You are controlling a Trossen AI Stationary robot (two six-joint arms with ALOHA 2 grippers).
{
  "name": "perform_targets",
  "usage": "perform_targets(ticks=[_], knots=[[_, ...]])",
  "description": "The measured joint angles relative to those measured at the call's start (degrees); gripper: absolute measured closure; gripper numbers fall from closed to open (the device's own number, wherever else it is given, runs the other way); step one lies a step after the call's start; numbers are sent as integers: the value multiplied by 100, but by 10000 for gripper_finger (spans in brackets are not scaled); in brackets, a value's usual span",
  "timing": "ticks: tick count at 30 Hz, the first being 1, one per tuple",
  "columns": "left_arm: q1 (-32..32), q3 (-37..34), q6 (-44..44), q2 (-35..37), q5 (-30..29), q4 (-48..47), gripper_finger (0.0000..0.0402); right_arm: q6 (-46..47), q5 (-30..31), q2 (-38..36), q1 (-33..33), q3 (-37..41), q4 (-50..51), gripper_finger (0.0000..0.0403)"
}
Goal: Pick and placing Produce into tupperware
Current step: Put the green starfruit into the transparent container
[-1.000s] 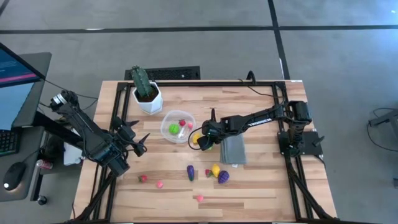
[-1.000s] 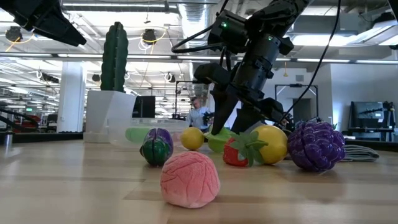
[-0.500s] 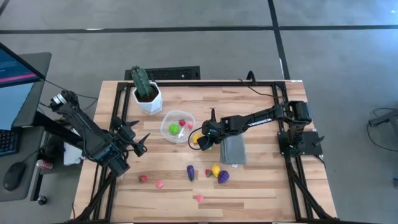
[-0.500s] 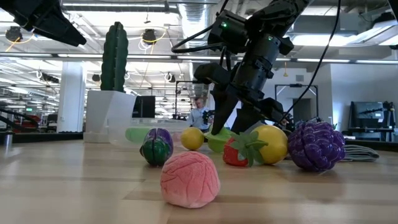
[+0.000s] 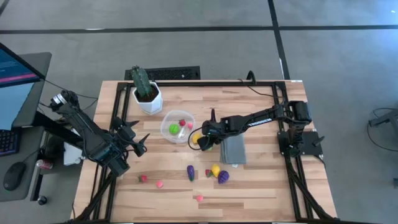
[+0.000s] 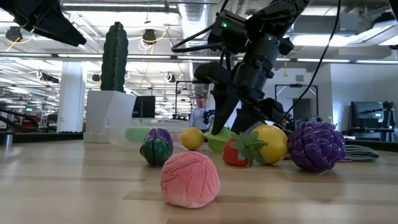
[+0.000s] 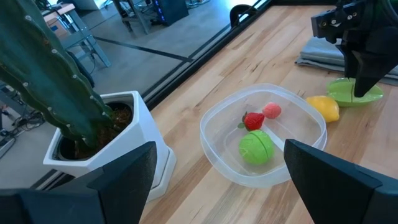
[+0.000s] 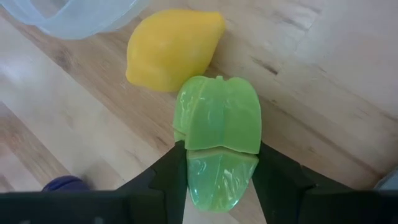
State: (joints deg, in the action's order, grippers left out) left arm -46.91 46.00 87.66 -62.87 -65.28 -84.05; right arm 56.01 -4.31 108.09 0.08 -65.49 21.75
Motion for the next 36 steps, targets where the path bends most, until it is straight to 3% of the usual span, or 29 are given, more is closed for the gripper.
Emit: perform_targets(ticks=[11, 22, 36], knots=[[1, 0, -2, -2, -2, 0, 58, -55, -148, 0, -4, 2, 2, 228], [-1, 0, -2, -2, -2, 0, 58, -98, -182, 7, -4, 9, 9, 183], [1, 0, -2, 0, 0, 0, 58, -98, -177, 0, 0, 2, 3, 234]])
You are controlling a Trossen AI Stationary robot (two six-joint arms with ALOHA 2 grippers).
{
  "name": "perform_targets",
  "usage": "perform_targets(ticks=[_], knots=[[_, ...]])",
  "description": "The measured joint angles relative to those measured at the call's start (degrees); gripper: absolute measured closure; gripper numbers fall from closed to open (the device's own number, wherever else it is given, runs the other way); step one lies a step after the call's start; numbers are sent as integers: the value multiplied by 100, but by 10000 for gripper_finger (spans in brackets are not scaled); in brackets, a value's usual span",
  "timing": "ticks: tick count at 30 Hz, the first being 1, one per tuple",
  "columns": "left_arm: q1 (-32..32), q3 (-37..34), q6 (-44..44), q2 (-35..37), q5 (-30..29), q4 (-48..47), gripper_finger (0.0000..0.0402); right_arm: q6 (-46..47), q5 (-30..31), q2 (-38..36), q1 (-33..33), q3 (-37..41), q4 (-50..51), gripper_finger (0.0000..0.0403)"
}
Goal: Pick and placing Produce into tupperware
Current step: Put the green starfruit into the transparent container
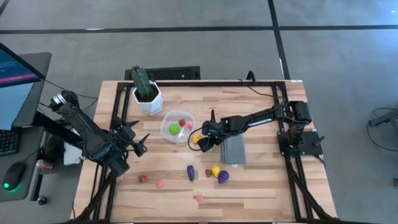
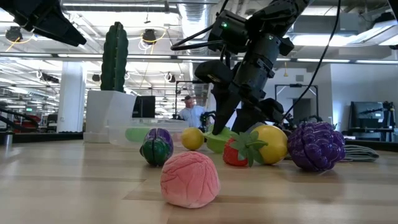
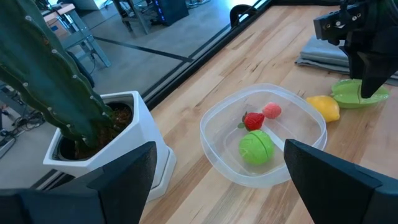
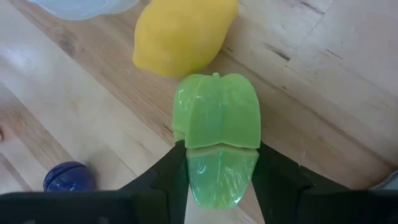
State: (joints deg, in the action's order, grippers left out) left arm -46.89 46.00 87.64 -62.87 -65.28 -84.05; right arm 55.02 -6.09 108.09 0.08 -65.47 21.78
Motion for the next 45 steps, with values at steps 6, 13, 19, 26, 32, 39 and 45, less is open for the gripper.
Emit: perform_targets(ticks=[6, 13, 19, 26, 32, 39, 45], knots=[[0, 0, 0, -2, -2, 0, 58, 32, 4, 0, 0, 0, 2, 220], [-1, 0, 2, -1, -1, 0, 58, 42, 7, 0, 0, 0, 0, 232], [0, 0, 2, -1, -1, 7, 58, 43, 3, 0, 0, -2, 0, 222], [-2, 0, 2, -2, 0, 59, 58, 44, 4, 0, 0, -2, 2, 215], [0, 0, 2, 0, 0, 63, 58, 44, 2, 0, 0, -2, 0, 224], [0, 0, 0, -2, 9, 107, 58, 44, 2, 0, 0, -1, 0, 199], [0, 0, -4, -1, 7, 107, 58, 44, 2, 0, 0, 0, 0, 195]])
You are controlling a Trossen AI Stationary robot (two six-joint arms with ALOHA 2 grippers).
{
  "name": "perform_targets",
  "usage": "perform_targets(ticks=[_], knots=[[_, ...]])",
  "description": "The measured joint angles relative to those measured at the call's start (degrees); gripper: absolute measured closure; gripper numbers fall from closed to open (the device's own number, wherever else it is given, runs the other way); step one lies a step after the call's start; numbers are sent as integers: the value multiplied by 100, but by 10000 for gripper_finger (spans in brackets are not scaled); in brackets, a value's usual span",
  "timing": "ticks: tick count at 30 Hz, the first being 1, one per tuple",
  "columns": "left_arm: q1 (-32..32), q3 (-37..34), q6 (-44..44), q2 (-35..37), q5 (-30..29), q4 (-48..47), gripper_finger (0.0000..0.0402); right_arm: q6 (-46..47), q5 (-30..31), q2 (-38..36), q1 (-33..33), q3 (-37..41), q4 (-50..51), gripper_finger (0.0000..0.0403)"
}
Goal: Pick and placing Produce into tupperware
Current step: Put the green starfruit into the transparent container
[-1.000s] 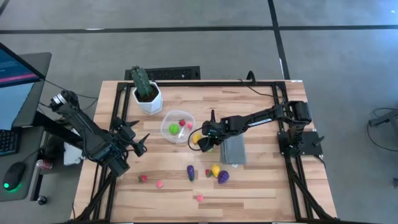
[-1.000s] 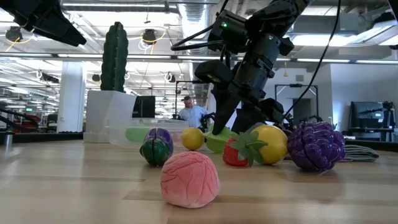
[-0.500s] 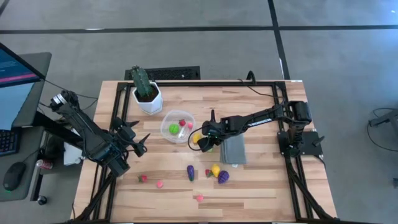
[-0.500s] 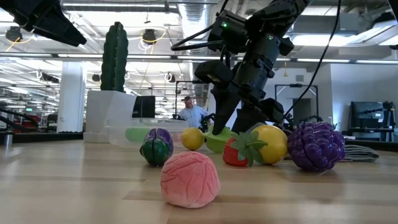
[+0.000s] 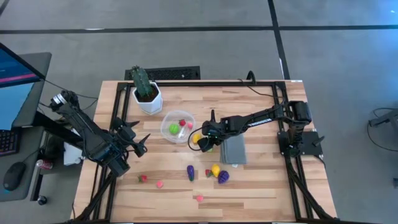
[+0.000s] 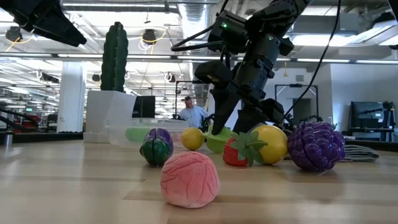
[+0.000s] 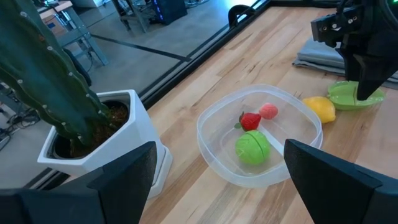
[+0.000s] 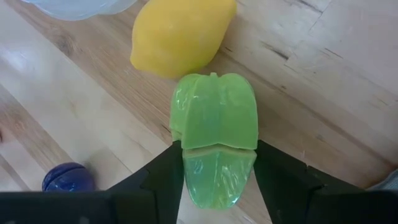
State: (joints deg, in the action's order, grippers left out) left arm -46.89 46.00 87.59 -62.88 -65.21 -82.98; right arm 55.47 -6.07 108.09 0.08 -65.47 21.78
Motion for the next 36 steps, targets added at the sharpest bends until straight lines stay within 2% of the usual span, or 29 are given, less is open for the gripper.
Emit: perform_targets(ticks=[10, 36], knots=[[-1, 0, 0, -1, 0, -2, 58, -3, -4, 0, 0, 0, -2, 211], [-2, 0, 2, 0, -3, -1, 58, -3, -9, 0, -4, 0, -2, 212]])
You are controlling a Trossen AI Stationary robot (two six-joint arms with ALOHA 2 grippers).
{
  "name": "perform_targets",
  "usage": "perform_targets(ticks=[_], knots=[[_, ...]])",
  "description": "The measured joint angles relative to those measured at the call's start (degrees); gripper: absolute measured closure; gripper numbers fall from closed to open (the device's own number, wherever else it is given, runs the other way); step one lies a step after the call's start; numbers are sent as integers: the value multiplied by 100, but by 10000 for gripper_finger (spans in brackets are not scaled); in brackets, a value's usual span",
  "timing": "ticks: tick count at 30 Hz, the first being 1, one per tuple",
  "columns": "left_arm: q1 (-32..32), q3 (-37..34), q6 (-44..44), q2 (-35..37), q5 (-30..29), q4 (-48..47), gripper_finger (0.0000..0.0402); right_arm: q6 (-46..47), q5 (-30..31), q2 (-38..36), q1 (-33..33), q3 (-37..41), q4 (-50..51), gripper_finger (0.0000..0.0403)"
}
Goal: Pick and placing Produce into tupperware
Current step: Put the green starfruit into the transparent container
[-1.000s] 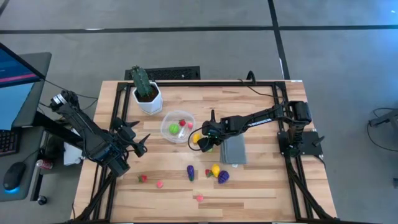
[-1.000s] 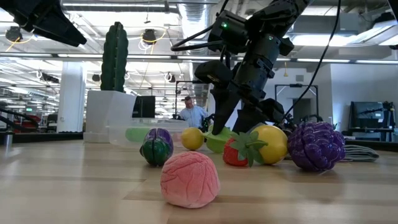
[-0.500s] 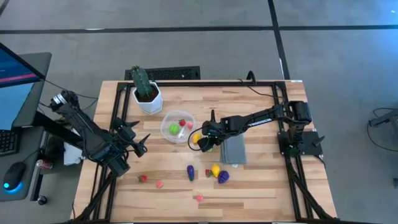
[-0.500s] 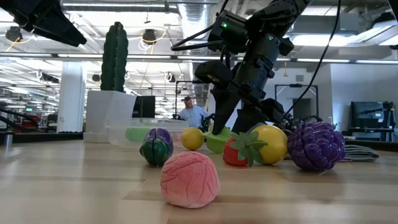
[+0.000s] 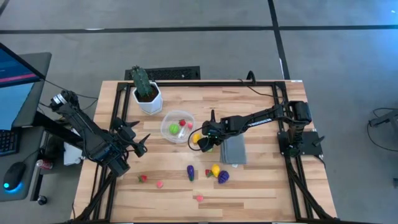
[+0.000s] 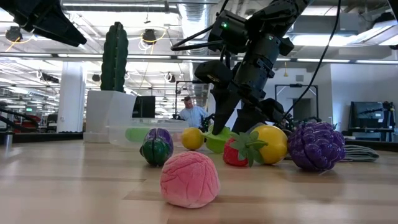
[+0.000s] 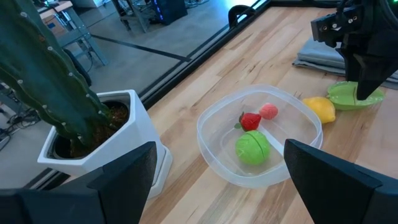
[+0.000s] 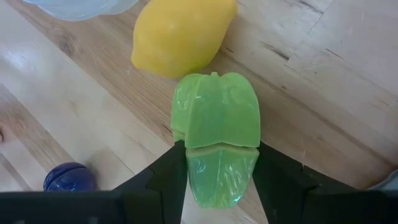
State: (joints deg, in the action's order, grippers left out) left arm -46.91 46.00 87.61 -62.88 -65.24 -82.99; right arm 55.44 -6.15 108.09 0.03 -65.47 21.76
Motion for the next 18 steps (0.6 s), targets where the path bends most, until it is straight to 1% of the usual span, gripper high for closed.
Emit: perform_targets(ticks=[9, 12, 18], knots=[[2, 0, 0, 0, -2, -2, 58, 2, -7, -1, 0, 0, -4, 211], [1, 0, 0, -1, -2, -2, 58, 4, -101, -22, 4, 2, 4, 212], [0, 0, 1, 1, -2, -2, 58, 4, -158, -25, 4, 2, 2, 228]])
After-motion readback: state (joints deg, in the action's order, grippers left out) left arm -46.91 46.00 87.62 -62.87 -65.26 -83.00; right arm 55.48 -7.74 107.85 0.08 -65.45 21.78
